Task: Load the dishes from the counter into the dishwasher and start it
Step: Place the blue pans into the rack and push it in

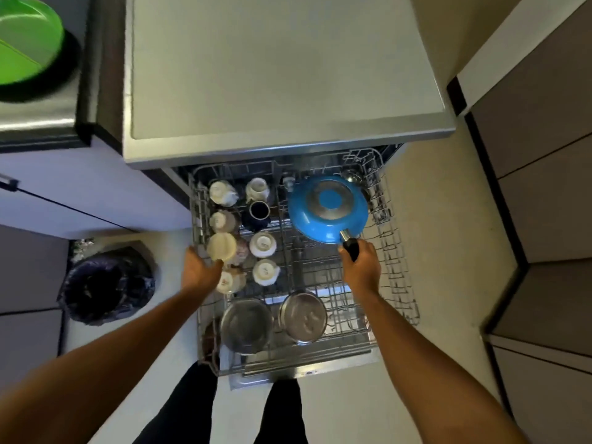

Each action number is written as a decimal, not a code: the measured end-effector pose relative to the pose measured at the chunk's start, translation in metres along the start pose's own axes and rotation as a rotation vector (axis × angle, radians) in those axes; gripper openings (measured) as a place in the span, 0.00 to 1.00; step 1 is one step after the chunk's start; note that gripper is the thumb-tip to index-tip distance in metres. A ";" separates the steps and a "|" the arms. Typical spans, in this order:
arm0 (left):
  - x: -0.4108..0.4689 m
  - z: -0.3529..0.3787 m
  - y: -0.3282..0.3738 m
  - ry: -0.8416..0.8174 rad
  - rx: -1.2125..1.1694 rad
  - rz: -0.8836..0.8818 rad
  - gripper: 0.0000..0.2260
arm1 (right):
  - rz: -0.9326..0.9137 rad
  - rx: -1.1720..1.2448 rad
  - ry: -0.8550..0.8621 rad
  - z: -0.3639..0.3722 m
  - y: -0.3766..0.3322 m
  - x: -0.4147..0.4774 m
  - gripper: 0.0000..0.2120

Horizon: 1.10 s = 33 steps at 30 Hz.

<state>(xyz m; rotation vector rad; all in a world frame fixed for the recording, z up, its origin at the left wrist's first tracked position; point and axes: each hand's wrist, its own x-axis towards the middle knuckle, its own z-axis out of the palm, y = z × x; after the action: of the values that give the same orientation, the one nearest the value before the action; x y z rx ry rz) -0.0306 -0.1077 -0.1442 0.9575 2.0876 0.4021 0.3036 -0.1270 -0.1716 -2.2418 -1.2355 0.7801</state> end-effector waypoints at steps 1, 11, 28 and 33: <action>-0.001 0.005 0.004 0.037 -0.003 -0.036 0.34 | -0.011 0.013 -0.012 -0.001 0.004 0.007 0.15; 0.006 0.030 0.008 0.154 0.140 -0.161 0.40 | -0.208 0.039 -0.084 0.013 0.047 0.068 0.15; 0.009 0.035 0.005 0.184 0.190 -0.190 0.38 | -0.322 0.083 -0.168 0.050 0.044 0.089 0.15; 0.009 0.037 0.004 0.203 0.190 -0.202 0.36 | -0.350 0.059 -0.161 0.056 0.039 0.097 0.15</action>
<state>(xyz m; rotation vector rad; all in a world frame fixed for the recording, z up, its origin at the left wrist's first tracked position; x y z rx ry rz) -0.0037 -0.0991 -0.1706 0.8304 2.4163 0.2057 0.3318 -0.0556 -0.2625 -1.8716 -1.6021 0.8556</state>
